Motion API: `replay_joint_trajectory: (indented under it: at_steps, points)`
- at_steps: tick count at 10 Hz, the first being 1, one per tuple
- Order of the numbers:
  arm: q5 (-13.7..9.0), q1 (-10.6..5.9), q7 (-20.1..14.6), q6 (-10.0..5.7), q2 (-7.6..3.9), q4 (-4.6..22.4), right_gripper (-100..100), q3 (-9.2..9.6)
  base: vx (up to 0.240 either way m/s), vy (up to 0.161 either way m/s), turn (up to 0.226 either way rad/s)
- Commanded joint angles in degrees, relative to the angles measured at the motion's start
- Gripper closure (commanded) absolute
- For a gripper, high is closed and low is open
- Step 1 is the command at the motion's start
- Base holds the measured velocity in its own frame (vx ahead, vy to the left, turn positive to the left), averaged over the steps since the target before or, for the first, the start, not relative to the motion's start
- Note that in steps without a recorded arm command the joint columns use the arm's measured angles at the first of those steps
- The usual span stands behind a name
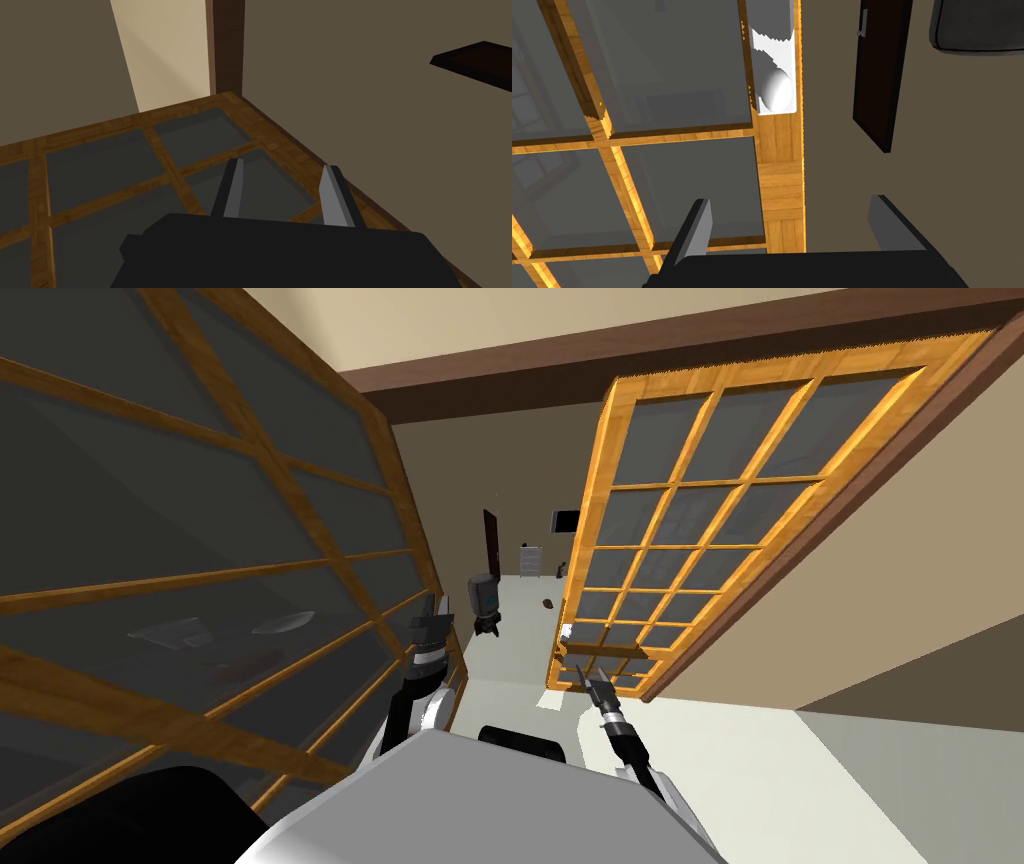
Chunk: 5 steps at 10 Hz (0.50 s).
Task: Pull the door open
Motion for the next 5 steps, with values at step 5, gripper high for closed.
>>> replay_joint_trajectory:
  at_steps: [5]
  points:
    - [0.54,-1.28,2.88,-1.70,-0.87,4.63,-100,-1.29,0.133,0.006,0.021]
